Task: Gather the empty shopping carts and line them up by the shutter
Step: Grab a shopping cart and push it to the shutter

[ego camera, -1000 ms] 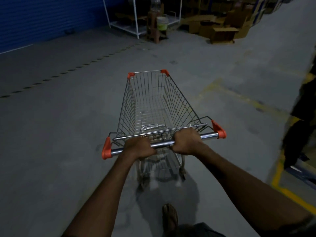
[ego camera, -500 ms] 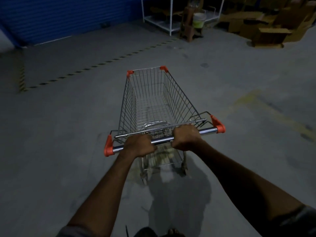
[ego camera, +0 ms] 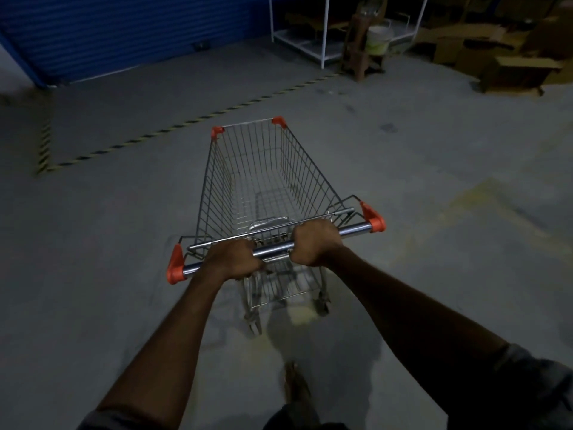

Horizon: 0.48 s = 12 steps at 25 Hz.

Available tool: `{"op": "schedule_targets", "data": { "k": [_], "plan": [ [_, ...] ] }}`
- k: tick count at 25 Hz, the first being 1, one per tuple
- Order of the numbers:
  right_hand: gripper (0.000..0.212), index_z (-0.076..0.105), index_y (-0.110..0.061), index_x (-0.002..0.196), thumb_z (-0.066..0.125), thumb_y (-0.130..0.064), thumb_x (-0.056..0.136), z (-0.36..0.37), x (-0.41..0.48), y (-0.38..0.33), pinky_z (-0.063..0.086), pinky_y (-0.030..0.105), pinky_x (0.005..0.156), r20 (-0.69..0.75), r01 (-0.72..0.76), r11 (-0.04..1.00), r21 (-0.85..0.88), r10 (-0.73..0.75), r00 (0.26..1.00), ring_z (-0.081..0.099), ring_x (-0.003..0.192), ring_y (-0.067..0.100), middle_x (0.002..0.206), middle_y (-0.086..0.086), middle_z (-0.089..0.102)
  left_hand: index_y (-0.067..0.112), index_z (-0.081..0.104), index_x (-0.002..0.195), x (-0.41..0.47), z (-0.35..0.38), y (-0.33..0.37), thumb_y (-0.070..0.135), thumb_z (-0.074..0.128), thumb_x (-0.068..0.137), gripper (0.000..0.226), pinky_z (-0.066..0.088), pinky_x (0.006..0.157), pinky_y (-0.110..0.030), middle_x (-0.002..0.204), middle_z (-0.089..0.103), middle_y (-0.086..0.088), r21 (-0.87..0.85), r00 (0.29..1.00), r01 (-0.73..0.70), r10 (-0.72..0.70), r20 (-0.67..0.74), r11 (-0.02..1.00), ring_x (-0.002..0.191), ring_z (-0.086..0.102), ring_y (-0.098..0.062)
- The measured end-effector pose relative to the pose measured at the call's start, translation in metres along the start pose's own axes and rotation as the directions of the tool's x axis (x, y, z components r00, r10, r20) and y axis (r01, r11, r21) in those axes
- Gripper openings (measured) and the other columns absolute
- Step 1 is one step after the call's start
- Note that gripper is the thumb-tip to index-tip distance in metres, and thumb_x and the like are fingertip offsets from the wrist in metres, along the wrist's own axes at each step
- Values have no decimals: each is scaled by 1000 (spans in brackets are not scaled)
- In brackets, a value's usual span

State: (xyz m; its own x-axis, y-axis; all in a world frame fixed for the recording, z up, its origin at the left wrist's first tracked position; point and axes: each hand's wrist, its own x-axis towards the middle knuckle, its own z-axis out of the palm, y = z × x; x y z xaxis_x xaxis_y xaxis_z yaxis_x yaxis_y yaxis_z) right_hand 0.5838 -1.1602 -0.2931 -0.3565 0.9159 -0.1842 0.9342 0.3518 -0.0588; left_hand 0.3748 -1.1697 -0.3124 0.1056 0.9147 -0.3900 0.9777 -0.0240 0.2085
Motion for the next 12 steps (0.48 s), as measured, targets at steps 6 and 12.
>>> {"op": "schedule_targets", "data": {
  "k": [6, 12],
  "plan": [
    [35, 72, -16, 98, 58, -43, 80, -24, 100, 0, 54, 36, 83, 11, 54, 998, -16, -54, 998, 69, 90, 29, 94, 7, 73, 27, 69, 83, 73, -42, -36, 62, 60, 72, 38, 61, 72, -30, 63, 72, 12, -25, 999, 38, -39, -28, 999, 49, 67, -4],
    [40, 74, -17, 98, 56, -45, 74, -38, 194, 0, 55, 35, 83, -9, 98, 995, -29, -98, 995, 70, 91, 29, 94, 6, 74, 20, 71, 90, 139, -72, -70, 43, 56, 76, 31, 55, 72, -29, 87, 75, -1, 49, 986, 59, -51, -160, 997, 84, 71, -22]
  ]
}}
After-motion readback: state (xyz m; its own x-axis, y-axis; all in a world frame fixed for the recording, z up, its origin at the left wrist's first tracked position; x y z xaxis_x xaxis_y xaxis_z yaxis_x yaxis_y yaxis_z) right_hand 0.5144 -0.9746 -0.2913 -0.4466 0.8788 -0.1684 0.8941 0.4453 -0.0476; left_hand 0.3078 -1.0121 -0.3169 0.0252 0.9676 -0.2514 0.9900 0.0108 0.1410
